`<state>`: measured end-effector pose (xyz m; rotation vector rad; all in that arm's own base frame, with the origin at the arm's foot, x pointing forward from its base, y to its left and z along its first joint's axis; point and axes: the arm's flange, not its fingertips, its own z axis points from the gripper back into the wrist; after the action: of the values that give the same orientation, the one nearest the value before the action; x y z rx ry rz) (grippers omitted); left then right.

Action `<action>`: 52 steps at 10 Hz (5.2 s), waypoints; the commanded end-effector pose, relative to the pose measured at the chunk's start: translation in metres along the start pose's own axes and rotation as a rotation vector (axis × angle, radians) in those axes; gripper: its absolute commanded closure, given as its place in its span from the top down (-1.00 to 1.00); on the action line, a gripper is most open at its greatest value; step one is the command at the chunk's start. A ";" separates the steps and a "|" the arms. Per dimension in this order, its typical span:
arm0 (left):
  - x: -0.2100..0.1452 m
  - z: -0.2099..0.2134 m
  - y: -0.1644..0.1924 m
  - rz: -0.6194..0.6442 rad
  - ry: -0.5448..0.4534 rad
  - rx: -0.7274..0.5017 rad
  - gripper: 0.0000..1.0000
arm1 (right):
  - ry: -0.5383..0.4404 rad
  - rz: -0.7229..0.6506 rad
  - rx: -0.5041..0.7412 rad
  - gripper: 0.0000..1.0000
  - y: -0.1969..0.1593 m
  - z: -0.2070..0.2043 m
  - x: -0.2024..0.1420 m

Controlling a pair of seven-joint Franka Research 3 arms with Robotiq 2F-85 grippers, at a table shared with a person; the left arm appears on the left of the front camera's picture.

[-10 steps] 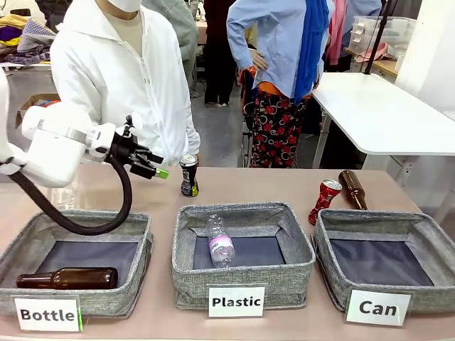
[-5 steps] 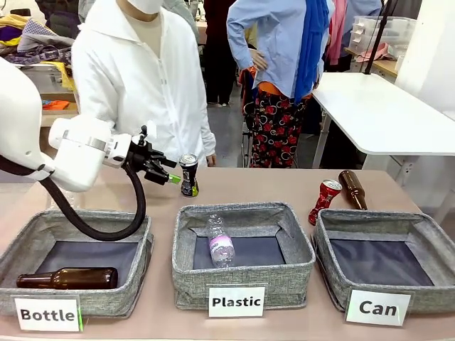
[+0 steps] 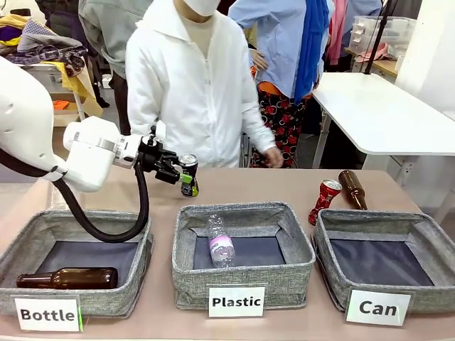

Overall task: Sort the can waste into the basket.
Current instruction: Pick up the can waste from the table and place it in the right Fabric basket.

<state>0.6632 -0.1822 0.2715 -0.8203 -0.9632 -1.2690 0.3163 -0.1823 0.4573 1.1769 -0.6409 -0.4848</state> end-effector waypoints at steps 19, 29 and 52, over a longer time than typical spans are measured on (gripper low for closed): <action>0.097 0.232 -0.135 -0.027 0.132 -0.142 -1.00 | -0.017 0.019 0.027 1.00 -0.001 -0.002 0.002; 0.133 0.456 -0.248 -0.281 0.121 0.193 -0.26 | -0.017 0.019 0.027 1.00 -0.001 -0.002 0.002; 0.250 0.062 -0.216 -0.340 0.066 -0.010 -0.26 | 0.003 0.195 -0.140 1.00 0.065 0.091 -0.014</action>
<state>0.3959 -0.2295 0.5162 -0.6632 -1.1086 -1.5522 0.2725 -0.2059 0.5166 1.0303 -0.6985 -0.3937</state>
